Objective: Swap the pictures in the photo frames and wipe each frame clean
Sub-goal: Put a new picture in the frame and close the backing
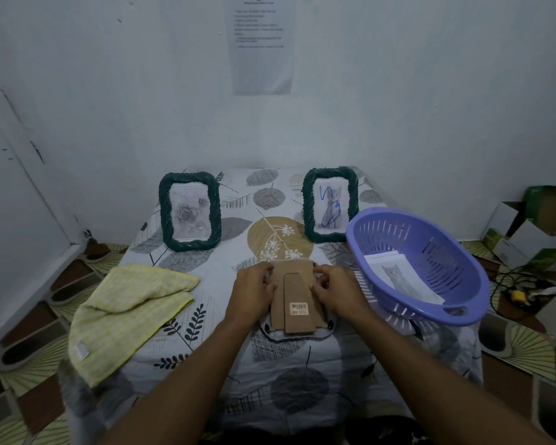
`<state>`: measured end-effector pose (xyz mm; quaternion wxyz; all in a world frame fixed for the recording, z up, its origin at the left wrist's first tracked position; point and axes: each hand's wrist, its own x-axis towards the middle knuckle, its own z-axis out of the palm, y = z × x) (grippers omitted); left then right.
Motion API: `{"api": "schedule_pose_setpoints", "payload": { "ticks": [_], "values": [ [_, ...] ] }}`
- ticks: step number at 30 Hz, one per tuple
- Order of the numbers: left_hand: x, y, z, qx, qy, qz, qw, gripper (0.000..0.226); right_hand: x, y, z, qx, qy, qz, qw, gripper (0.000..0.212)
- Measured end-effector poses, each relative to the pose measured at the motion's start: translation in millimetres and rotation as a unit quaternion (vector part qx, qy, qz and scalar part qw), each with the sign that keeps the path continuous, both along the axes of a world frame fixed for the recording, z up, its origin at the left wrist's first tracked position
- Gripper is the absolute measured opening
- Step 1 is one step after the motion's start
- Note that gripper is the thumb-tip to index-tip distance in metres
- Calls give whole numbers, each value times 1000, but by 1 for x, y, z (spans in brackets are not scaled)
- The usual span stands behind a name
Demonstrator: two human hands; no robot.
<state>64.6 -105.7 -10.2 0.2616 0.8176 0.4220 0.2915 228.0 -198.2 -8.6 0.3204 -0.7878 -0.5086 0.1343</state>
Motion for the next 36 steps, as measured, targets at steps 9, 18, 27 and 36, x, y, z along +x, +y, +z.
{"api": "schedule_pose_setpoints", "payload": {
  "ticks": [9, 18, 27, 36],
  "values": [
    [-4, -3, -10, 80, 45, -23, 996, 17, -5, -3, -9, -9, -96, 4, 995, 25],
    [-32, 13, -15, 100, 43, -14, 994, 20, -29, 9, -14, 2, -114, 23, 993, 23],
    [-26, 31, -16, 107, 11, -12, 994, 15, -16, 18, -19, 72, -62, -11, 995, 12],
    [-15, 55, -32, 57, 10, 4, 998, 30, -7, 34, -31, 61, -50, -43, 996, 29]
  ]
}}
